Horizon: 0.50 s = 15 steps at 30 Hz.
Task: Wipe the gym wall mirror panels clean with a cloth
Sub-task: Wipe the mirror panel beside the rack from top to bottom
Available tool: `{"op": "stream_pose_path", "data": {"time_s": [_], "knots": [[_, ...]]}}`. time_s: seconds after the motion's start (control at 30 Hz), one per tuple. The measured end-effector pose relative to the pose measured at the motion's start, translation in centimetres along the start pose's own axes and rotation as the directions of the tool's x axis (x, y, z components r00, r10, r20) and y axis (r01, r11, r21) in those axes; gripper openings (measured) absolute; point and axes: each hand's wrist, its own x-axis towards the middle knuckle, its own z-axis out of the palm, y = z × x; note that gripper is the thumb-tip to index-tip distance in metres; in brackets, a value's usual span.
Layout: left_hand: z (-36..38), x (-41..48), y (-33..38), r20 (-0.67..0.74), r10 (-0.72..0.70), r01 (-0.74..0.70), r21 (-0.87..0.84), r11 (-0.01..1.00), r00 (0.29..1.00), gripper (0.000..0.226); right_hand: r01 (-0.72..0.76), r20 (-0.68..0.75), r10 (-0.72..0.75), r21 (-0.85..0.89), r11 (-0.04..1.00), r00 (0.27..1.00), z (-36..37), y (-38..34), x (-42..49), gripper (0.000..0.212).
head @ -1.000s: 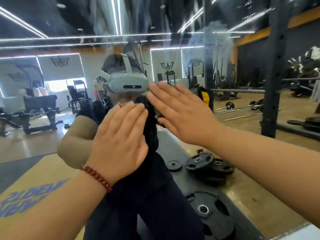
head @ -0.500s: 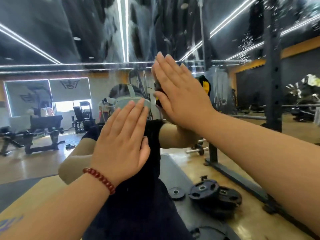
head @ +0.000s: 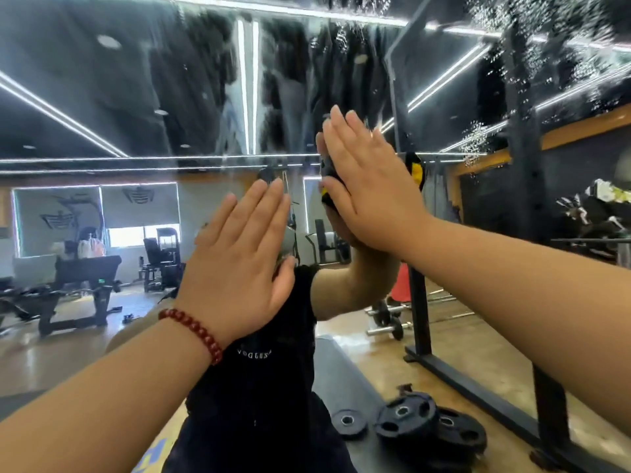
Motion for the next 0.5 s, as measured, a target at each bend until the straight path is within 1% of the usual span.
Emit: {"op": "stream_pose_path", "data": {"time_s": [0.03, 0.07, 0.13, 0.17, 0.2, 0.23, 0.3, 0.37, 0.43, 0.5], "knots": [[0.0, -0.1, 0.0, -0.003, -0.003, 0.003, -0.001, 1.0, 1.0, 0.068, 0.058, -0.002, -0.058, -0.012, 0.998, 0.998, 0.3, -0.2, -1.1, 0.063], [0.0, -0.1, 0.1, -0.008, -0.004, 0.004, -0.002, 1.0, 1.0, 0.068, 0.147, 0.001, -0.147, -0.024, 0.989, 0.989, 0.5, -0.4, -2.3, 0.062], [-0.1, 0.0, 0.1, -0.018, -0.007, 0.006, -0.016, 1.0, 1.0, 0.067, 0.335, 0.033, -0.334, -0.037, 0.941, 0.942, 0.8, -0.3, -4.1, 0.059], [-0.3, 0.1, 0.1, -0.021, -0.009, 0.009, -0.028, 1.0, 1.0, 0.067, 0.389, 0.055, -0.387, -0.029, 0.921, 0.92, 0.7, 0.1, -3.9, 0.058], [-0.5, 0.2, 0.1, -0.025, -0.011, 0.01, -0.039, 0.999, 1.0, 0.066, 0.403, 0.07, -0.401, -0.019, 0.915, 0.914, 0.4, 0.6, -3.0, 0.058], [-0.8, 0.5, 0.1, -0.032, -0.011, 0.009, -0.05, 0.999, 0.999, 0.065, 0.369, 0.076, -0.367, -0.007, 0.93, 0.927, -0.1, 0.9, -1.7, 0.059], [-1.6, 1.8, -0.4, -0.055, -0.016, 0.012, -0.07, 0.998, 0.998, 0.061, 0.241, 0.073, -0.241, 0.002, 0.971, 0.968, -1.2, 1.5, 1.6, 0.062], [-2.2, 4.2, -1.6, -0.062, -0.027, 0.024, -0.06, 0.998, 0.998, 0.061, 0.141, 0.049, -0.14, -0.011, 0.99, 0.989, -1.6, 1.4, 3.5, 0.065], [-2.5, 6.8, -3.2, -0.037, -0.03, 0.029, -0.032, 0.999, 0.999, 0.066, 0.121, 0.013, -0.121, -0.024, 0.992, 0.993, -1.0, 0.9, 3.2, 0.063], [-2.4, 8.6, -4.4, 0.009, -0.02, 0.02, -0.016, 1.0, 1.0, 0.07, 0.207, 0.021, -0.206, -0.027, 0.978, 0.978, -0.4, 0.9, 1.9, 0.061]]}}
